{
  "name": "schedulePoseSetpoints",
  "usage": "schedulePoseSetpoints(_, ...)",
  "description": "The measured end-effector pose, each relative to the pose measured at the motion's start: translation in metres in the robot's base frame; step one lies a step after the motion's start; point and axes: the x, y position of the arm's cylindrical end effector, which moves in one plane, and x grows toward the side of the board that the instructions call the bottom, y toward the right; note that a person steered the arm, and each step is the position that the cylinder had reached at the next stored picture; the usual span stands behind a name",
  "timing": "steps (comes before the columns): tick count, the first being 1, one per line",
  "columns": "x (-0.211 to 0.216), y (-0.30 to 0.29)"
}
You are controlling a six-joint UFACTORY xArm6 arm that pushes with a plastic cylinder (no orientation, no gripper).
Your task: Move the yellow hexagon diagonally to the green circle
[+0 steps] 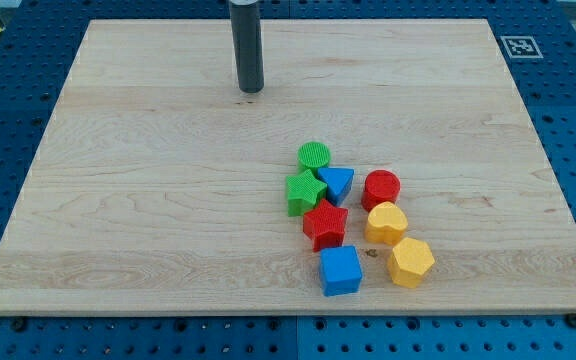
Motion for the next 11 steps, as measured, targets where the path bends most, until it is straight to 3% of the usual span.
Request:
schedulePoseSetpoints(1,0.000,0.000)
schedulePoseSetpoints(2,0.017,0.055)
schedulePoseSetpoints(4,0.122,0.229)
schedulePoseSetpoints(5,0.203,0.275)
schedulePoseSetpoints(6,0.283,0.279)
schedulePoseSetpoints(7,0.287,0.271)
schedulePoseSetpoints(9,0.286,0.193)
schedulePoseSetpoints(11,0.286,0.165)
